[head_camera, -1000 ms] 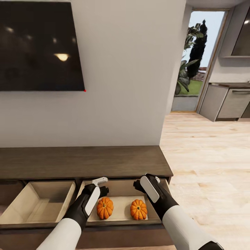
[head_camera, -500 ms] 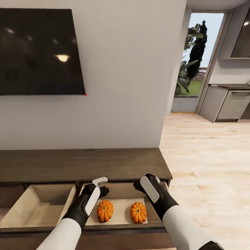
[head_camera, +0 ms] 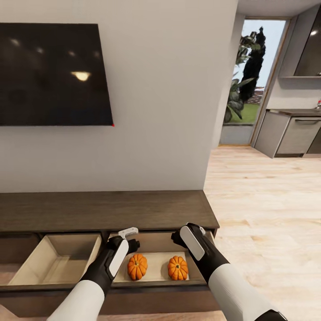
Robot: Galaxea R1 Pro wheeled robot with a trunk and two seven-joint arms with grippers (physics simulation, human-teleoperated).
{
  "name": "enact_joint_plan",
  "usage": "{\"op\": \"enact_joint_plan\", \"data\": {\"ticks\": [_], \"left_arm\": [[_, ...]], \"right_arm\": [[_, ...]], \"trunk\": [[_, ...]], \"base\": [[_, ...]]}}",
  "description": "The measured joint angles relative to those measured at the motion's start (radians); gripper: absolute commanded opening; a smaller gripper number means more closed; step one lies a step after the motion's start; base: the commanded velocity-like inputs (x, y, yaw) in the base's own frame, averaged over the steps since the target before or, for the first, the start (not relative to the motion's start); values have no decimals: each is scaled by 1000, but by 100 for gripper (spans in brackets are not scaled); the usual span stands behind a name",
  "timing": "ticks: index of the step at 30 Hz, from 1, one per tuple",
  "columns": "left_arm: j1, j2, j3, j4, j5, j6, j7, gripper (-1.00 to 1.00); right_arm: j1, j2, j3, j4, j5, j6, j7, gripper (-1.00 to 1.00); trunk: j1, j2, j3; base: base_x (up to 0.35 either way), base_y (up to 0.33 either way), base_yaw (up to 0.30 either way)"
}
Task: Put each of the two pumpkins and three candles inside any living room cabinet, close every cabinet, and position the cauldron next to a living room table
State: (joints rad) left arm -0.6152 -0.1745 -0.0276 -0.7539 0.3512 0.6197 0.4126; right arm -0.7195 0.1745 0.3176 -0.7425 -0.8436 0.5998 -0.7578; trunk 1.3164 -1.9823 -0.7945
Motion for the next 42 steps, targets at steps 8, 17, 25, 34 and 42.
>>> {"op": "enact_joint_plan", "data": {"ticks": [8, 17, 25, 34, 42], "left_arm": [[0, 0, 0, 0, 0, 0, 0, 100], [0, 0, 0, 0, 0, 0, 0, 100], [0, 0, 0, 1, 0, 0, 0, 100], [0, 0, 0, 0, 0, 0, 0, 100], [0, 0, 0, 0, 0, 0, 0, 100]], "right_arm": [[0, 0, 0, 0, 0, 0, 0, 100], [0, 0, 0, 0, 0, 0, 0, 100], [0, 0, 0, 0, 0, 0, 0, 100], [0, 0, 0, 1, 0, 0, 0, 100], [0, 0, 0, 1, 0, 0, 0, 100]], "trunk": [[-31, 56, 25], [-65, 119, 53], [-96, 175, 78], [-130, 238, 107], [-161, 294, 132]], "base": [[0, 0, 0], [0, 0, 0], [0, 0, 0], [-60, 0, 0], [-102, 0, 0]]}}
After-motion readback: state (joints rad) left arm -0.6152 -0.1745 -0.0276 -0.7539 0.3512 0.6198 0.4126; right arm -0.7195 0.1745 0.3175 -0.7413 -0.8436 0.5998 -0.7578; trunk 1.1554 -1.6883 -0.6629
